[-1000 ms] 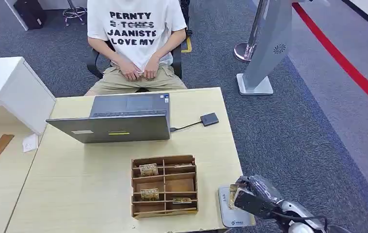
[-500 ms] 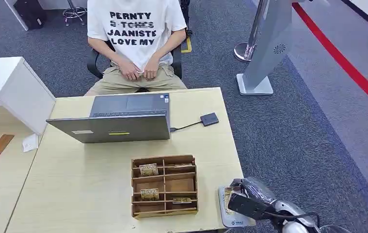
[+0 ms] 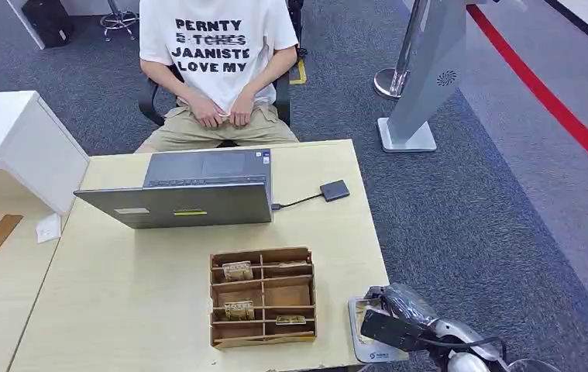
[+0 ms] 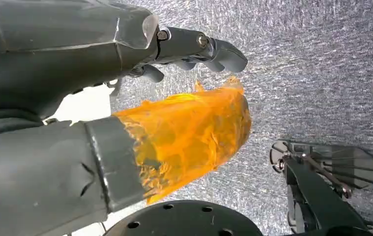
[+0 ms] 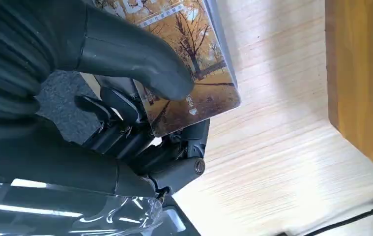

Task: Pass the card to the sensor for recognition and then transmit it.

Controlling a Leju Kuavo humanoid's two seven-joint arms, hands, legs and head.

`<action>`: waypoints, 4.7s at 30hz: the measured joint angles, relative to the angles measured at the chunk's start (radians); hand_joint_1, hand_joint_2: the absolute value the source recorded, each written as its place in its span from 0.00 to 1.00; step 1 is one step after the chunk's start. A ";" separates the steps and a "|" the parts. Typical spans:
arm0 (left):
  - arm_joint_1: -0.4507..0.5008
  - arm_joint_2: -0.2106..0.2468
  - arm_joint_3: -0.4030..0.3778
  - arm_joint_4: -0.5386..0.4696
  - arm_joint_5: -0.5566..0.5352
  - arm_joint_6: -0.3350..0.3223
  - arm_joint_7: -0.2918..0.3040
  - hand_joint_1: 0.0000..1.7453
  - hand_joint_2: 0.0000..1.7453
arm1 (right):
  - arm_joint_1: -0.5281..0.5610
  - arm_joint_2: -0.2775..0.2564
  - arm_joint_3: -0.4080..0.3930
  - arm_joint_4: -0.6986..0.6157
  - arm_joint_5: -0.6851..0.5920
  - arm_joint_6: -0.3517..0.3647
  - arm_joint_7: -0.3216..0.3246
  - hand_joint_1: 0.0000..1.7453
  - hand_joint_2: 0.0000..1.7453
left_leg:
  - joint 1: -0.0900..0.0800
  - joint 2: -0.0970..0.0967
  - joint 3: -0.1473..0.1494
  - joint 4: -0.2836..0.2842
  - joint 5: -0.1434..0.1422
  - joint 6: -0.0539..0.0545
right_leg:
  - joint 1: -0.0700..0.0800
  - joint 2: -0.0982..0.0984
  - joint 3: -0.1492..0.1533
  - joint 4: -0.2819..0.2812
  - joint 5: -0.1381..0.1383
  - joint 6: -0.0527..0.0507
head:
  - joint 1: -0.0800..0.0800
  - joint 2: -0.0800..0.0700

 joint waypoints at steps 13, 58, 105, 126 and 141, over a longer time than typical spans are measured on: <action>0.000 0.000 0.000 0.000 -0.003 0.000 0.002 0.00 0.00 | -0.004 0.000 0.011 0.002 0.009 -0.012 0.006 1.00 1.00 | 0.000 0.000 0.000 0.000 0.000 0.000 | 0.000 0.000 0.000 0.000 0.000 0.000 | 0.000 0.000; 0.000 0.000 0.000 0.000 -0.006 0.005 0.003 0.00 0.00 | -0.004 -0.001 0.028 0.002 0.018 -0.034 0.021 1.00 1.00 | 0.000 0.000 0.001 0.000 0.000 0.000 | 0.000 0.000 0.000 0.000 0.000 0.000 | 0.000 0.000; 0.000 0.000 0.000 0.000 -0.015 0.005 0.012 0.00 0.00 | -0.004 -0.004 0.034 0.002 0.018 -0.035 0.021 1.00 1.00 | 0.000 0.000 0.001 0.000 0.000 0.000 | 0.000 0.000 0.001 0.000 0.000 0.000 | 0.000 0.000; 0.000 0.000 0.000 0.000 -0.015 0.007 0.012 0.00 0.00 | 0.002 -0.004 0.036 0.002 0.018 -0.044 0.021 1.00 1.00 | 0.000 0.000 0.001 0.000 0.000 0.000 | 0.000 0.000 0.001 0.000 0.000 0.000 | 0.000 0.000; 0.000 0.000 0.000 0.000 -0.015 0.008 0.011 0.00 0.00 | 0.005 -0.004 0.037 0.002 0.016 -0.053 0.021 1.00 1.00 | 0.000 0.000 0.001 0.000 0.000 0.000 | 0.000 0.000 0.001 0.000 0.000 0.000 | 0.000 0.000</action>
